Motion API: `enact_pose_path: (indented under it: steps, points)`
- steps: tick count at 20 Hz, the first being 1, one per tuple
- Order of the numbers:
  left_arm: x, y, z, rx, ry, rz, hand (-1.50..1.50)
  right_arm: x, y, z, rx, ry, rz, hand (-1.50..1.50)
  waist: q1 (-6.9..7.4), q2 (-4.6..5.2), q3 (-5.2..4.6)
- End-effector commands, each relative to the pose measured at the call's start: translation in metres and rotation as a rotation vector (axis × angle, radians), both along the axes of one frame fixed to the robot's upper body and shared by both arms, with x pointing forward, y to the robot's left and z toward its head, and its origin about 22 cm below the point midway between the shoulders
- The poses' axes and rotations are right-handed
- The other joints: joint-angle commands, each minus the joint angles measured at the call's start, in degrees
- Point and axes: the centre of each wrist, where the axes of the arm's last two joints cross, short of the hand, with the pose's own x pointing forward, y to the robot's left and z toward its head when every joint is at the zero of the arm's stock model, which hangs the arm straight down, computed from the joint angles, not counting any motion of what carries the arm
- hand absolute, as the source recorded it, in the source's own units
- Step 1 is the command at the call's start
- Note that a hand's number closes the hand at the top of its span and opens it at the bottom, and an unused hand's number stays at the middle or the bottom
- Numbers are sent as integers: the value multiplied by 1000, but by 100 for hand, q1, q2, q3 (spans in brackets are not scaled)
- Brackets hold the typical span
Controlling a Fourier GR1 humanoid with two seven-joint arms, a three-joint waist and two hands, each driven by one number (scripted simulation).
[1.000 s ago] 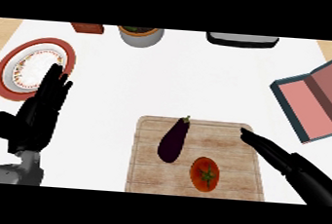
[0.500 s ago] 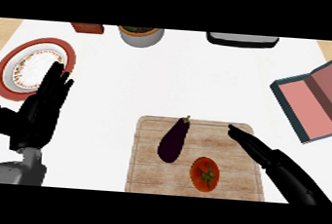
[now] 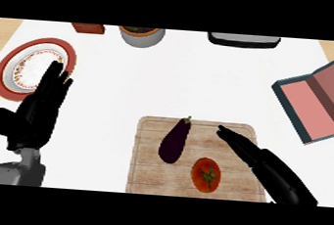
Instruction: Pick the tomato from the cutting board and place it in the cardboard box
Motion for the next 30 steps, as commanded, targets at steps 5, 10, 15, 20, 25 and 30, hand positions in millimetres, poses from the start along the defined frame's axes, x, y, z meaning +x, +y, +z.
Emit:
enact_pose_path:
  steps: [5, 10, 15, 20, 25, 30]
  points:
    - [3, -8, -11, -6, 13, 0, 0, 18, 12, -17, -32, -4, -33, -150, 2, 3, 0]
    - [5, 11, -5, 0, 3, 10, 0, 1, 11, -34, -59, -9, -17, -150, -5, 1, 1]
    - [5, 9, -1, 4, 15, 2, 0, 16, -1, -41, -57, 5, 10, -150, -3, 2, 1]
    - [2, 15, -15, -10, -3, 9, 0, 11, 32, -58, -77, 14, 5, -150, 1, 3, 0]
    - [-9, -8, -10, -6, 2, 9, 0, 11, 38, -52, -71, 21, 2, -150, 4, 1, 0]
    - [-12, -18, 3, -7, -11, 11, 0, 6, 40, -61, -86, 37, 15, -150, 6, -2, 1]
